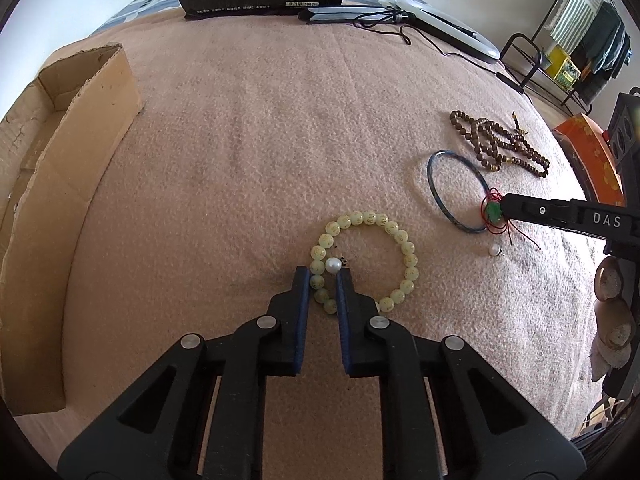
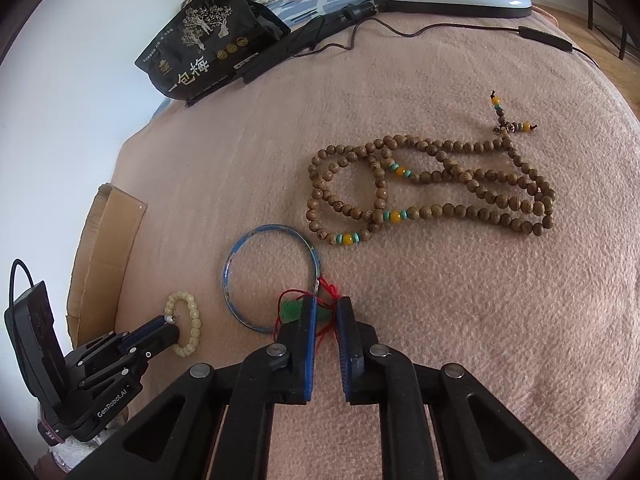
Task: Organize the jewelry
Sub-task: 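Grasp the cream bead bracelet with left tool while right tool grasps the jade pendant's red string, then carry the bead bracelet and jade pendant in both tools to the cardboard box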
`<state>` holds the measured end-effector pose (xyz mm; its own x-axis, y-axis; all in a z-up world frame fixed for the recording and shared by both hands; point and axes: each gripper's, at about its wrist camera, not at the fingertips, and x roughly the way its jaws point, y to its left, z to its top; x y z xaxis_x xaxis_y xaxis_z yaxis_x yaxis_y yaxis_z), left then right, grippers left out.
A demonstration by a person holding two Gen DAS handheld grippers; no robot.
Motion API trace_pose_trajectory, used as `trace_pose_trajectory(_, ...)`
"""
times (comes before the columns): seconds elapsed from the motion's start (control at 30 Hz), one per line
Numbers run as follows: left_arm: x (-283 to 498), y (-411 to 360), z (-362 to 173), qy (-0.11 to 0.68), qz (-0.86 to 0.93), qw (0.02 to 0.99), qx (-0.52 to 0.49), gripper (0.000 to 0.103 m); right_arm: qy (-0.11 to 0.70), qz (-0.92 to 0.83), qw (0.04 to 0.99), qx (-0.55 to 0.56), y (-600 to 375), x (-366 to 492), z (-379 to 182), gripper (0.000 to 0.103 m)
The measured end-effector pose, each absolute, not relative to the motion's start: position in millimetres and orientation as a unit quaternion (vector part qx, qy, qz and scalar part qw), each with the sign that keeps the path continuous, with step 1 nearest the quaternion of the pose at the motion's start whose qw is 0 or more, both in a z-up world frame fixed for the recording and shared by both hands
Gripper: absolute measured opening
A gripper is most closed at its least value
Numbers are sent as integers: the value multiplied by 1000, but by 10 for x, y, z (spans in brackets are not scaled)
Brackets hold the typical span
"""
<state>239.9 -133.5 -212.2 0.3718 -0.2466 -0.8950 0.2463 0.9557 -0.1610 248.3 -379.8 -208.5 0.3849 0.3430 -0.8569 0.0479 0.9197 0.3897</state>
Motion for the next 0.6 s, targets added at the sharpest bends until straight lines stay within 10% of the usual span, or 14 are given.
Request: trace_pose_trajectory(0.6, 2326, -1307, -1934, 524, -163, 836, -12, 5, 511, 88, 841, 157, -3770, 2434, -1819, 0)
